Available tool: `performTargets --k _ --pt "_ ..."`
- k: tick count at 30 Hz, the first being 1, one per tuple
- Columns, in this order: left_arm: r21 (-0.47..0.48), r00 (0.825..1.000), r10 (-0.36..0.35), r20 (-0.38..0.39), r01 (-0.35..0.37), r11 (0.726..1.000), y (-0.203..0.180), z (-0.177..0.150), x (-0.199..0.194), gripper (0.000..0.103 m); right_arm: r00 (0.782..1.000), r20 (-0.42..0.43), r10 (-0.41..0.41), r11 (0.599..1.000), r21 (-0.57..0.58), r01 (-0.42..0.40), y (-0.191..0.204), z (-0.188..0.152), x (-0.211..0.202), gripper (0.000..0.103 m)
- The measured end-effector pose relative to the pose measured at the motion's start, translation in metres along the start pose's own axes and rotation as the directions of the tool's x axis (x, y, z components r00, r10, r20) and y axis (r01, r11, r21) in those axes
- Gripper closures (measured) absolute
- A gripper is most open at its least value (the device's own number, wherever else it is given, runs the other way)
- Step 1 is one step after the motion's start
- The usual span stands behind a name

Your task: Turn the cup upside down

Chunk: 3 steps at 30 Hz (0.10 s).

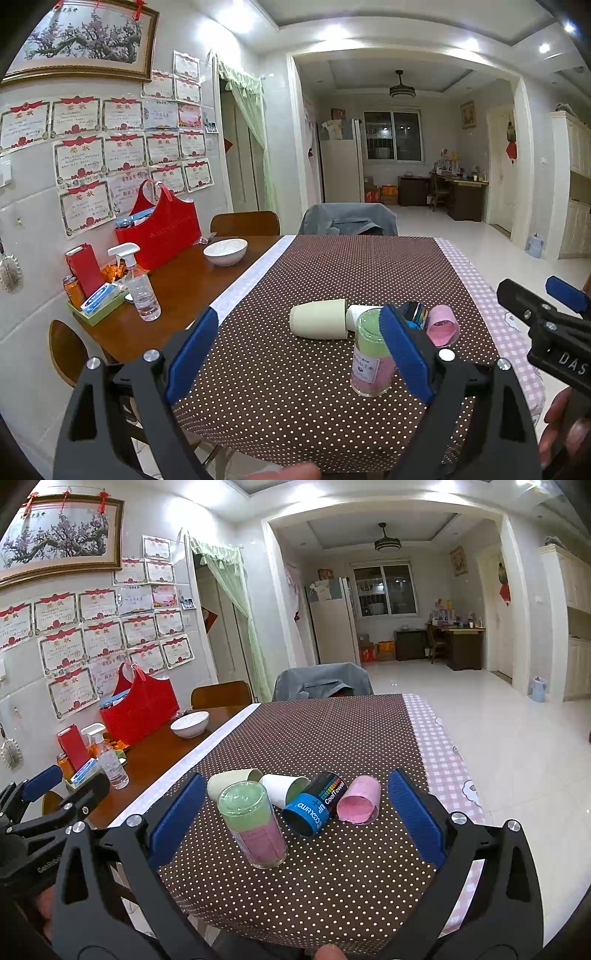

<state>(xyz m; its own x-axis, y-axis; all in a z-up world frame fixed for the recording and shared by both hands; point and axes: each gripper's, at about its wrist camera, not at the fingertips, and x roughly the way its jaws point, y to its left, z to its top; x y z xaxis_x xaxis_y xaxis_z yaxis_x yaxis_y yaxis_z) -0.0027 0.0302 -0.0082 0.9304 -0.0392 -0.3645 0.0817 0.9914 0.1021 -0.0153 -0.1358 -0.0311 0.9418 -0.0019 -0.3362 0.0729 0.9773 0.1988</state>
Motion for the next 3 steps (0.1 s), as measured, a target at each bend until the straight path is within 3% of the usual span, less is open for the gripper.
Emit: performTargets --k 3 --pt "-0.007 1.0 0.001 -0.003 -0.001 1.0 0.0013 0.0004 0.0 0.016 1.0 -0.003 0.003 1.0 0.001 -0.003 -0.0008 -0.0007 0.0005 0.006"
